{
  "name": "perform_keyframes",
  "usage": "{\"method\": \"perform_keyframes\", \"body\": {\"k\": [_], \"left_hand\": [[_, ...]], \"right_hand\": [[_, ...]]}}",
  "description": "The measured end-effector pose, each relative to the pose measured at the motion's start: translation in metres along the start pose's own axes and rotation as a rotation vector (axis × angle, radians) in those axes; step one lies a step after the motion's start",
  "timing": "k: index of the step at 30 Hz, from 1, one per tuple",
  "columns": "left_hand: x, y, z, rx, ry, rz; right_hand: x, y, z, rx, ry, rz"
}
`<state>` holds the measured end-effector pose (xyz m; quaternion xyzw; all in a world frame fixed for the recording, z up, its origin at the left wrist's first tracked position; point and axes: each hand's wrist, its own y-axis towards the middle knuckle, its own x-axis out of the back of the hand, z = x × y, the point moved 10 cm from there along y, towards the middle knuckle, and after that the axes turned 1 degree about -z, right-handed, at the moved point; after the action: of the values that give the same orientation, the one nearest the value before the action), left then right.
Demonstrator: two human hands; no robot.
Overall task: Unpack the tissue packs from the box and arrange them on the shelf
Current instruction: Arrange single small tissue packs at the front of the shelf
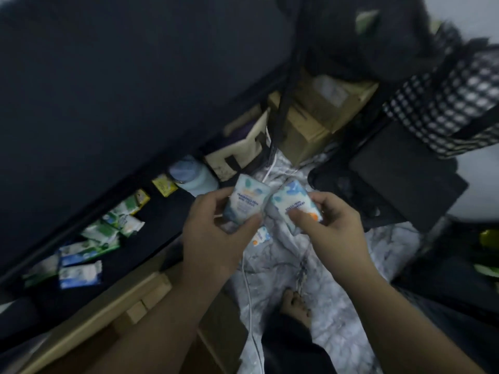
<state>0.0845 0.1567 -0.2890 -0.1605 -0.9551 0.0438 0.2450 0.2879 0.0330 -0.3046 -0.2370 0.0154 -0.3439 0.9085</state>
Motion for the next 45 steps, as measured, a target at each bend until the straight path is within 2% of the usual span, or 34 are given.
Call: {"method": "perform_keyframes", "body": {"k": [10, 17, 24, 30, 33, 38, 45], "left_hand": [[0.165, -0.089, -0.236, -0.13, -0.082, -0.047], [0.326, -0.139, -0.357, -0.294, -0.058, -0.218], [0.494, -0.195, -0.412, -0.348, -0.11, -0.505], [0.622, -0.259, -0.448, -0.41, -0.057, -0.764], [0.666, -0.294, -0.459, -0.428, -0.043, -0.852], [0.731, -0.335, -0.474, -0.416, -0.017, -0.984], [0.784, -0.345, -0.488, -0.356, 0.082, -1.076]], "right_hand": [[0.002, -0.161, 0.243, 0.175, -0.021, 0.05], [-0.038, -0.269, 0.397, 0.382, -0.028, 0.16], [-0.129, -0.356, 0.54, 0.661, -0.002, 0.314], [-0.213, -0.445, 0.635, 0.858, 0.046, 0.58], [-0.247, -0.491, 0.665, 0.947, 0.058, 0.71], [-0.298, -0.545, 0.7, 0.98, 0.069, 0.821], [-0.35, -0.584, 0.728, 1.018, 0.046, 0.814]]}}
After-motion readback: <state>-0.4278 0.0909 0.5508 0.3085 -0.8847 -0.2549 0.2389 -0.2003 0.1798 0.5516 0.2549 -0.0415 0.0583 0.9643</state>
